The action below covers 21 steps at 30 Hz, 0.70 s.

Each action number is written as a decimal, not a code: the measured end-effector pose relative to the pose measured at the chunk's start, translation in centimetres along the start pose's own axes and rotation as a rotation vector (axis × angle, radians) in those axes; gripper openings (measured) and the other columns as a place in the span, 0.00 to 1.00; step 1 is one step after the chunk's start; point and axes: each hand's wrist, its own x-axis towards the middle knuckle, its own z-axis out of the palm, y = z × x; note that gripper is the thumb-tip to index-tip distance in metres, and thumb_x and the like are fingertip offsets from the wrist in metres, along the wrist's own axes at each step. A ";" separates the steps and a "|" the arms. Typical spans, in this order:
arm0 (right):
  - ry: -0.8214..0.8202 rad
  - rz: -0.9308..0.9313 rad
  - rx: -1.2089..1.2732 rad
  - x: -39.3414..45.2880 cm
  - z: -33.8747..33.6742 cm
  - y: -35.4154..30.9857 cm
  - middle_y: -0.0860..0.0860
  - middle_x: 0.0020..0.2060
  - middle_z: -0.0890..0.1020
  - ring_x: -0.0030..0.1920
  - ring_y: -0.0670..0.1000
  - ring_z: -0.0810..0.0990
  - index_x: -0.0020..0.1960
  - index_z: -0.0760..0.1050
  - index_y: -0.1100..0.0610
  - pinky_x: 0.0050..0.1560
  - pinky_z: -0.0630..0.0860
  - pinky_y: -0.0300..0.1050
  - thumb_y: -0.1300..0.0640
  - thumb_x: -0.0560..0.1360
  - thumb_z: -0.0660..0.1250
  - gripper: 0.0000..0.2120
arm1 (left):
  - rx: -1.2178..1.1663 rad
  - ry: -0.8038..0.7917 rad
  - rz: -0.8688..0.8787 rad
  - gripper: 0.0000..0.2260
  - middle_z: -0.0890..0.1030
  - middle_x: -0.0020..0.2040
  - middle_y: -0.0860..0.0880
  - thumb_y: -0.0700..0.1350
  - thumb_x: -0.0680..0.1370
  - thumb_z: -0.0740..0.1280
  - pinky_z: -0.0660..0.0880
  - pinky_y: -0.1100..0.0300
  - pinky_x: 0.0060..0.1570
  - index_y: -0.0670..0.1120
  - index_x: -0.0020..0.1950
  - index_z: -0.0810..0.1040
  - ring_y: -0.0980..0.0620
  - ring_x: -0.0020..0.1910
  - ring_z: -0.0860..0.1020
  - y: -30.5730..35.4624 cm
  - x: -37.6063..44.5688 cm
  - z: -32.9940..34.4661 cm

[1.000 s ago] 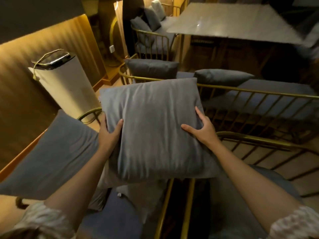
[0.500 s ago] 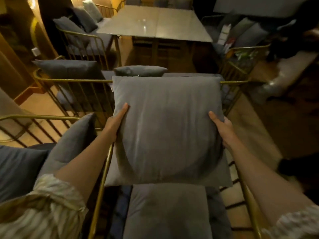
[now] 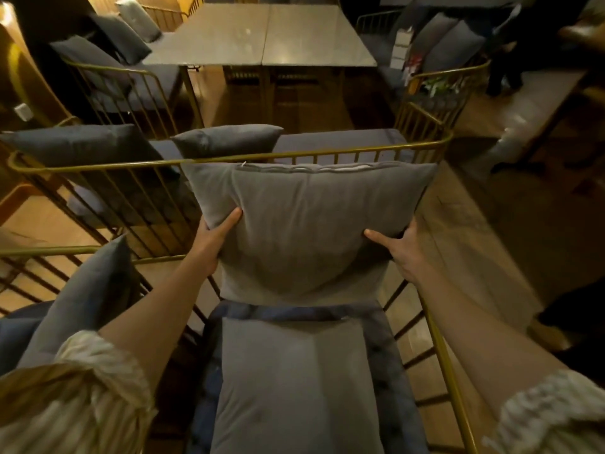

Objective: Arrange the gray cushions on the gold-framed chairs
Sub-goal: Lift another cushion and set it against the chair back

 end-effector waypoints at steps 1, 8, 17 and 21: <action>0.004 0.006 -0.008 0.7 0.5 0.5 0.52 0.75 0.65 0.73 0.56 0.66 0.79 0.50 0.49 0.71 0.68 0.58 0.45 0.52 0.82 0.64 | -0.008 0.003 -0.006 0.54 0.65 0.76 0.49 0.66 0.57 0.75 0.61 0.40 0.73 0.55 0.78 0.56 0.44 0.74 0.65 -0.7 0.6 -0.1; -0.016 0.068 -0.042 5.0 3.2 6.4 0.51 0.74 0.67 0.73 0.55 0.68 0.78 0.53 0.47 0.71 0.69 0.59 0.38 0.47 0.83 0.67 | -0.007 0.045 -0.093 0.51 0.67 0.75 0.50 0.66 0.60 0.75 0.64 0.41 0.71 0.54 0.78 0.58 0.45 0.72 0.67 -6.7 5.6 -0.9; 0.018 0.142 -0.107 7.5 5.2 14.2 0.52 0.76 0.65 0.74 0.56 0.66 0.79 0.50 0.49 0.72 0.67 0.54 0.47 0.64 0.81 0.55 | 0.084 0.170 -0.163 0.45 0.67 0.76 0.48 0.64 0.67 0.74 0.64 0.44 0.71 0.53 0.78 0.57 0.44 0.74 0.66 -14.0 9.7 -0.7; 0.016 0.155 -0.134 6.9 5.3 14.1 0.53 0.76 0.65 0.75 0.56 0.66 0.79 0.51 0.52 0.69 0.67 0.50 0.49 0.66 0.80 0.52 | 0.082 0.228 -0.171 0.44 0.65 0.77 0.48 0.64 0.69 0.72 0.65 0.43 0.71 0.53 0.78 0.55 0.43 0.74 0.66 -14.9 8.9 -0.5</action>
